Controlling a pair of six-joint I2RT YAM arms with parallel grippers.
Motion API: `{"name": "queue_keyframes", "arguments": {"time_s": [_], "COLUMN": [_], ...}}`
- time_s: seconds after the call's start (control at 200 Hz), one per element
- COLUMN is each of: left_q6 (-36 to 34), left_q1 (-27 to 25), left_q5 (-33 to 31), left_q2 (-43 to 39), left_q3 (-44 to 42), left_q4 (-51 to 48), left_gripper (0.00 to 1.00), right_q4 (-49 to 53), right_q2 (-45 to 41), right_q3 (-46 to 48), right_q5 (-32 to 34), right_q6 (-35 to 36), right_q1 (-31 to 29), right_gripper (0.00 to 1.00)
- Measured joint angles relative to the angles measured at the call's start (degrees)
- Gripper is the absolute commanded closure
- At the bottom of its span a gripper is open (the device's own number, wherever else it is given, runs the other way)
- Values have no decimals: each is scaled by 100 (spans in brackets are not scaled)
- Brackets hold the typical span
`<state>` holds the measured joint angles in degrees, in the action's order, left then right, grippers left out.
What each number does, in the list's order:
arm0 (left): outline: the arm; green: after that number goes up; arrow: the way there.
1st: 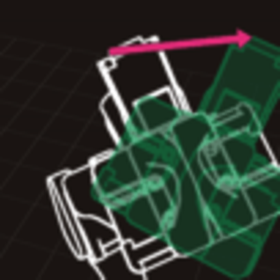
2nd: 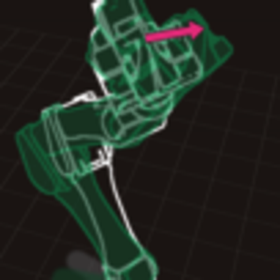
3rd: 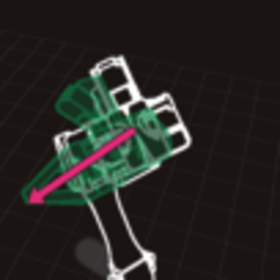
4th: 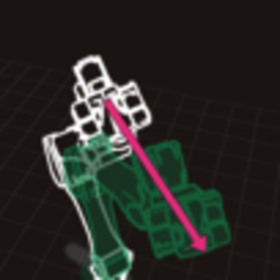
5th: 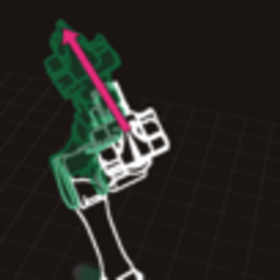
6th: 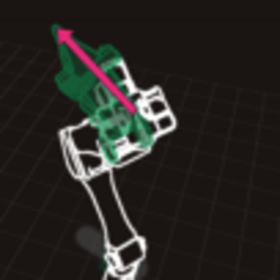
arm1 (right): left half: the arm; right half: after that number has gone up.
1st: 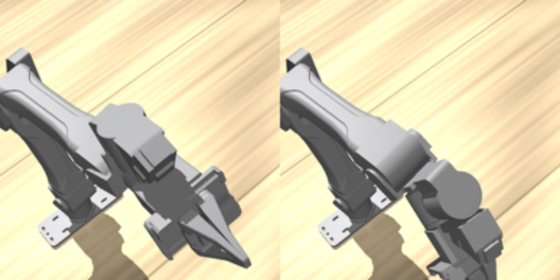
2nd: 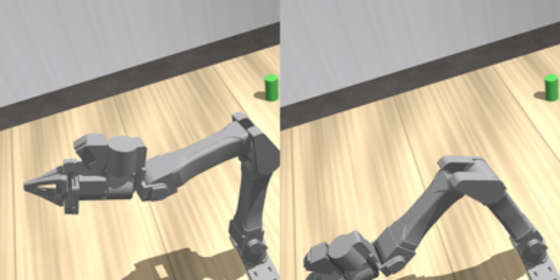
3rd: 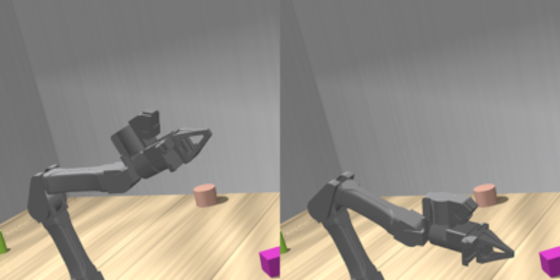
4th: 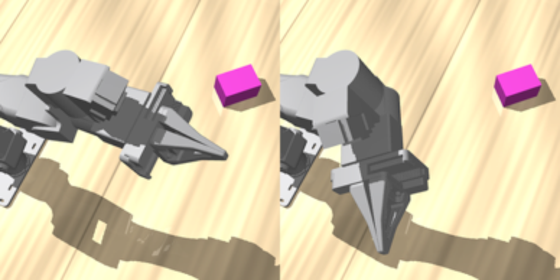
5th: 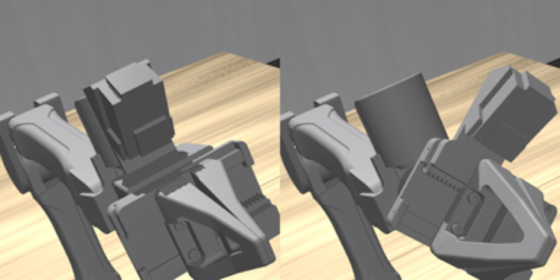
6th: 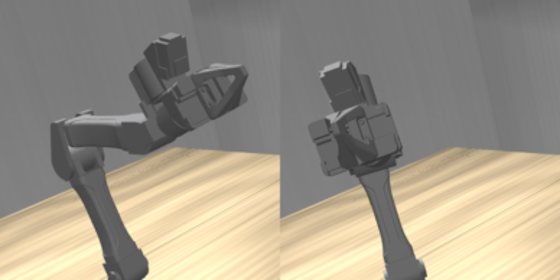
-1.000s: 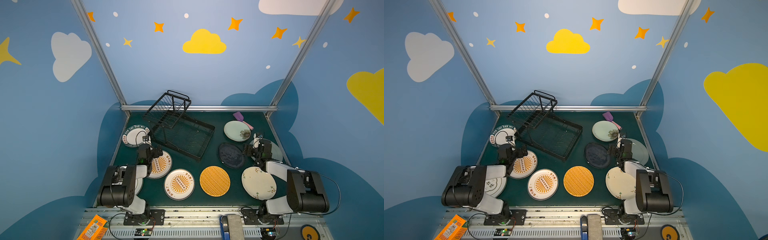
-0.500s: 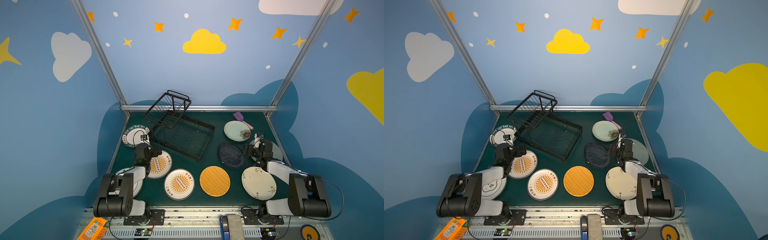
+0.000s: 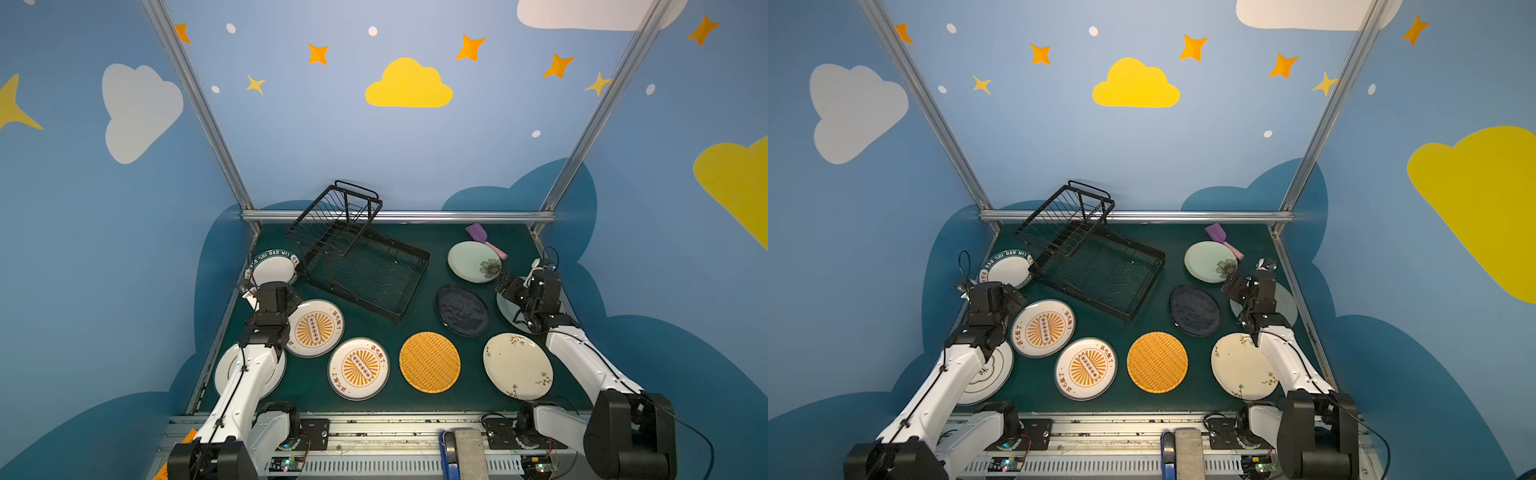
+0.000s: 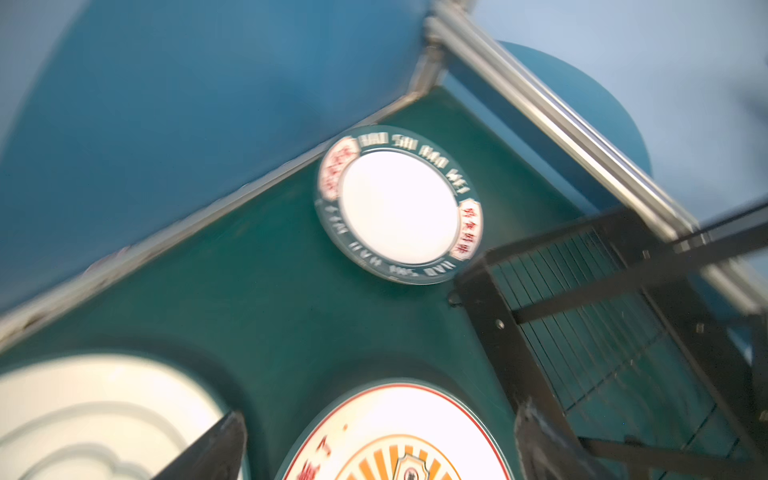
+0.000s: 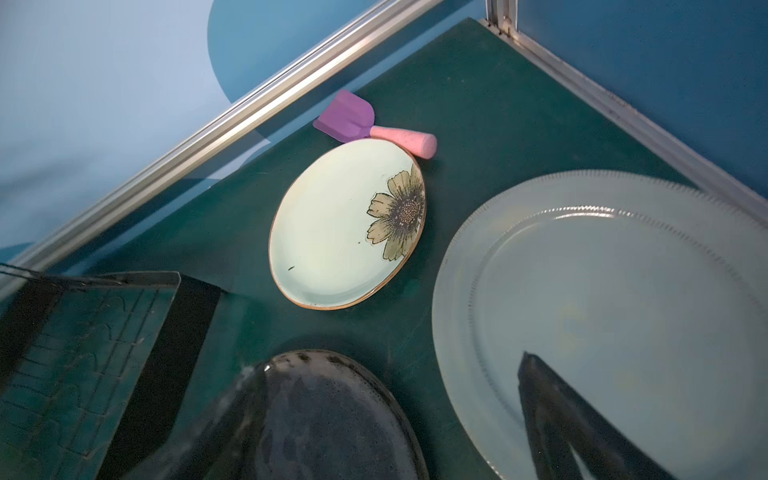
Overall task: Load the plates into the dish rack
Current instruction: 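Reach both grippers to the black wire dish rack and grasp its edges, then rotate the dish rack with both grippers to straighten it on the table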
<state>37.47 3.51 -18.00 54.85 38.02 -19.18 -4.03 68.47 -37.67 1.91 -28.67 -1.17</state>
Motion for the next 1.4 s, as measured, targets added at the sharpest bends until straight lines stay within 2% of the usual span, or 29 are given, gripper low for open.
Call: {"name": "queue_keyframes", "arguments": {"time_s": [0.125,0.195,0.295,0.436,0.631,0.776,0.866,1.041,1.201,1.256,1.402], "left_q6": [498,684,807,881,1084,1156,1266,1379,1397,1403,1434], "left_q1": [411,581,636,656,662,673,688,708,710,710,710], "left_q5": [1010,1639,2210,2861,3722,4103,4240,4470,4653,4717,4841], "left_q2": [-271,-363,-291,505,1705,2321,2555,3014,3434,3565,3779], "left_q3": [210,153,107,273,730,1150,1257,1440,1773,1862,1943], "left_q4": [-767,-955,-1045,-938,-501,-223,-44,127,256,315,409], "left_gripper": [0,0,0,0,5,10,12,18,24,25,30], "right_q4": [260,570,863,1414,2898,3993,4483,5021,5211,5226,5257], "right_q2": [437,835,1471,2588,4345,5571,6054,6555,6793,6822,6824], "right_q3": [-380,-918,-1753,-2964,-5187,-7010,-7718,-8240,-8459,-8500,-8550], "right_q5": [-557,-647,-804,-992,-907,-828,-728,-691,-721,-752,-763], "right_q6": [-109,-37,125,348,509,560,584,601,667,671,640], "right_q1": [-111,-472,-1016,-1534,-1958,-2186,-2304,-2413,-2406,-2404,-2404], "right_gripper": [11,12,19,22,31,34,38,50,69,70,81]}}
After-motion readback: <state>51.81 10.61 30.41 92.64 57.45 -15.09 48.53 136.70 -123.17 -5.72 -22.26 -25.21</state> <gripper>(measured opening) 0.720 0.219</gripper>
